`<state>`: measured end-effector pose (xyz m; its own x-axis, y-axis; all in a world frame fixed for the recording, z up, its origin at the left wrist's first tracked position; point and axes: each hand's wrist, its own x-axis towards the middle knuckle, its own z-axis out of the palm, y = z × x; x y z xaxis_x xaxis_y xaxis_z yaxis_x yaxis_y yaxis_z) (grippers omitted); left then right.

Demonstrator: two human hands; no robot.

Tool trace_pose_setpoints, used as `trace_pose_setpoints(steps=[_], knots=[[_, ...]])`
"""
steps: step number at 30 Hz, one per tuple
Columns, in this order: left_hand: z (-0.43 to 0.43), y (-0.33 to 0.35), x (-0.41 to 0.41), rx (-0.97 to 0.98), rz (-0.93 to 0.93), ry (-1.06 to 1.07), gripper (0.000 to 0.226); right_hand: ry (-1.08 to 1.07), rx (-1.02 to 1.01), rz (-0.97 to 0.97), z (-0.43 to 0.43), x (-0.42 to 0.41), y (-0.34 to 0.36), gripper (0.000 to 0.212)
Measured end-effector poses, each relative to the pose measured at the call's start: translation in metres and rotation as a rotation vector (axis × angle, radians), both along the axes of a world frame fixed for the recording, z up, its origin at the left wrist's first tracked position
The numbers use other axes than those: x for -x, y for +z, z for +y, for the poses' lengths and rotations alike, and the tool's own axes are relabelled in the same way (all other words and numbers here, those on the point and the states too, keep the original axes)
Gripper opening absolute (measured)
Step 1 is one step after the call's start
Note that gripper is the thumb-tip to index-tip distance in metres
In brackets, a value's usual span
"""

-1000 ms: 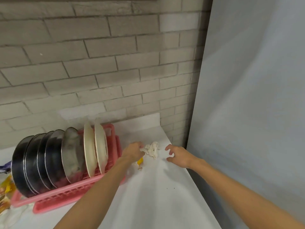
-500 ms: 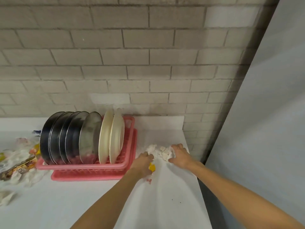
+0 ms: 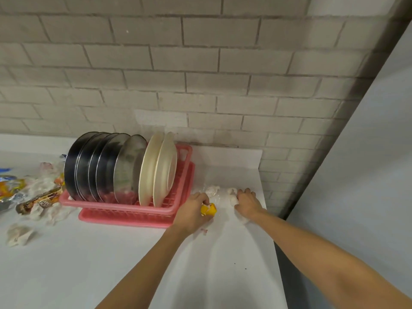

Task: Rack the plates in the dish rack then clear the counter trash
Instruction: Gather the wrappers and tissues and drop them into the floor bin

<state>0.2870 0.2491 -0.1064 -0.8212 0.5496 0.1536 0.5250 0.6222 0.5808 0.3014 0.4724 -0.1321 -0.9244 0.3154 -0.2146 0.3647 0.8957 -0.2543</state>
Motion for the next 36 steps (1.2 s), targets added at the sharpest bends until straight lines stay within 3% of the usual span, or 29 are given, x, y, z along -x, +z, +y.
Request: trace_pose_setpoints(steps=[4,7,12,17,20,22,24,28,36], knots=[[0.002,0.004,-0.009,-0.092,-0.023,0.026,0.043,-0.06,0.275,0.074,0.015,-0.021,-0.003,0.014],[0.002,0.004,-0.018,-0.127,-0.037,0.03,0.047,-0.185,0.498,0.115,0.017,-0.044,-0.006,0.017],[-0.003,0.002,-0.028,-0.109,-0.083,0.01,0.05,-0.28,0.704,0.115,0.01,-0.068,-0.002,0.015],[-0.007,0.002,-0.034,-0.141,-0.1,0.002,0.048,-0.249,0.859,0.199,-0.003,-0.073,0.006,0.022],[-0.011,0.001,-0.039,-0.186,-0.124,0.014,0.043,-0.235,0.958,0.228,-0.016,-0.077,0.019,0.011],[-0.013,0.002,-0.043,-0.232,-0.153,0.027,0.041,-0.289,1.063,0.243,-0.027,-0.08,0.026,0.018],[-0.016,0.004,-0.048,-0.303,-0.208,0.056,0.041,-0.359,1.154,0.235,-0.038,-0.085,0.035,0.01],[-0.022,0.009,-0.059,-0.451,-0.411,0.134,0.039,-0.388,1.212,0.122,-0.057,-0.094,0.043,0.026],[-0.052,0.008,-0.08,-0.49,-0.565,0.142,0.033,-0.276,1.081,0.001,-0.095,-0.118,0.035,0.019]])
